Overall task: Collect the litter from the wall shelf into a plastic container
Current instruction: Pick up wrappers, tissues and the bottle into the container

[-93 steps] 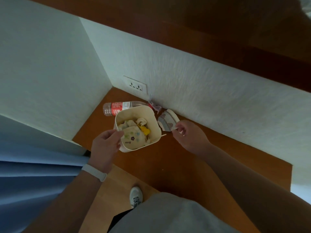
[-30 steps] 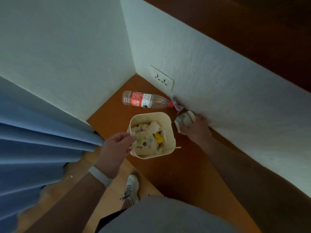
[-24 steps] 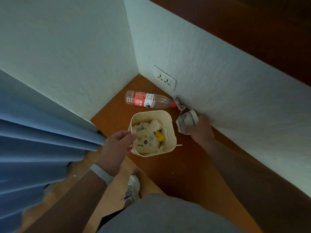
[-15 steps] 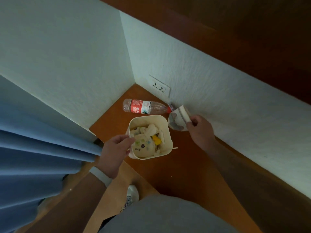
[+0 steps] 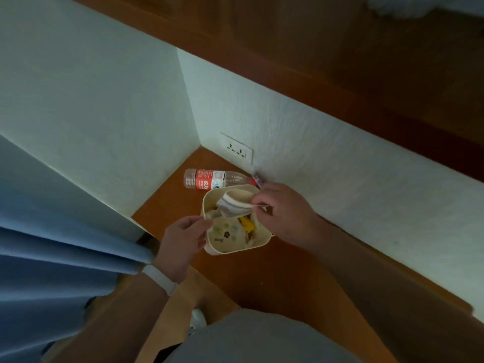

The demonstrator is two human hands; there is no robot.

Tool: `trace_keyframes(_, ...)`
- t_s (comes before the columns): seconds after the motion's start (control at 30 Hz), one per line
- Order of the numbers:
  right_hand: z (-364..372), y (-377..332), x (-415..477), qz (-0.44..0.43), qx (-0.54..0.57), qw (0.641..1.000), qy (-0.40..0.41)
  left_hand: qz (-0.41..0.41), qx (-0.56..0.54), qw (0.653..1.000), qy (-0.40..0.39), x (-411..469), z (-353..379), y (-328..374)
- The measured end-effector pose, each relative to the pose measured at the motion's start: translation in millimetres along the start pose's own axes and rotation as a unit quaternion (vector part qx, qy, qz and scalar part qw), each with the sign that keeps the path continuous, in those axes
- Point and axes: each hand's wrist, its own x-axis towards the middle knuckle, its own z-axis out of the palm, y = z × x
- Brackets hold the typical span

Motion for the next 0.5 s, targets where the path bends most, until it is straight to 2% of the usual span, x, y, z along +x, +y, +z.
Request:
trace_keyframes(0.13, 15.6, -6.6, 13.0, -0.075, -0.096, 0.993, -0.002, -0.010, 0.013, 1.000, -0.017, -1.9, -3.8, -1.0)
trace_keyframes(0.2, 23.2, -9.5, 18.9, -0.084, -0.113, 0.990, -0.025, -0.014, 0.021, 0.999, -0.024, -3.4, -5.7, -3.0)
trace_keyframes(0.33, 30.2, -10.7, 26.6, -0.060, -0.075, 0.993, -0.067, -0.013, 0.028, 0.999, -0.015, -2.6, -8.0, -3.3)
trace_keyframes(0.5, 18.1, 8.0, 26.8, 0.013, -0.009, 0.999, -0.035, -0.025, 0.021, 0.999, 0.005, 5.5, -12.3, -1.7)
